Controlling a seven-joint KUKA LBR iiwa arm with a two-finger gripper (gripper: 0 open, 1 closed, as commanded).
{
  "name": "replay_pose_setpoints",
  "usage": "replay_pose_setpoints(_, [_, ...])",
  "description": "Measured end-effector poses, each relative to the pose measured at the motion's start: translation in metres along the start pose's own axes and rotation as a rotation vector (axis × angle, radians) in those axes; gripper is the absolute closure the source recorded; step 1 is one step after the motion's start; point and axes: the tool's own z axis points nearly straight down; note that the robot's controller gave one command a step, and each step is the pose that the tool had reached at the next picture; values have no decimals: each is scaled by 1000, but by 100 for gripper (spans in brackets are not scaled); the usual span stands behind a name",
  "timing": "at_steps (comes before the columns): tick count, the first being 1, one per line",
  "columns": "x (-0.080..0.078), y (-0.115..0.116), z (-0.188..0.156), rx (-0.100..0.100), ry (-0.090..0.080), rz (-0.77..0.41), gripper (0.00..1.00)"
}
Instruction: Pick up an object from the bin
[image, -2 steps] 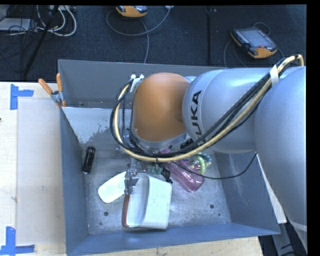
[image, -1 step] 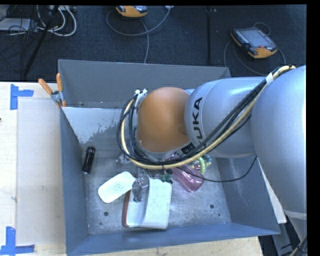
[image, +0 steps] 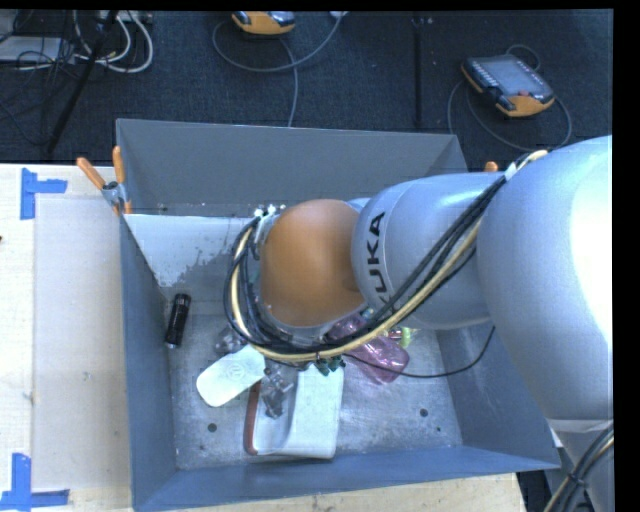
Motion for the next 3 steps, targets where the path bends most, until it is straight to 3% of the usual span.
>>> replay_pose_setpoints(1, [61,38,10,1,-9,-99,100])
replay_pose_setpoints(2, [61,38,10,0,-9,-98,100])
replay_pose_setpoints(3, [42,54,-143,-1,-3,-93,100])
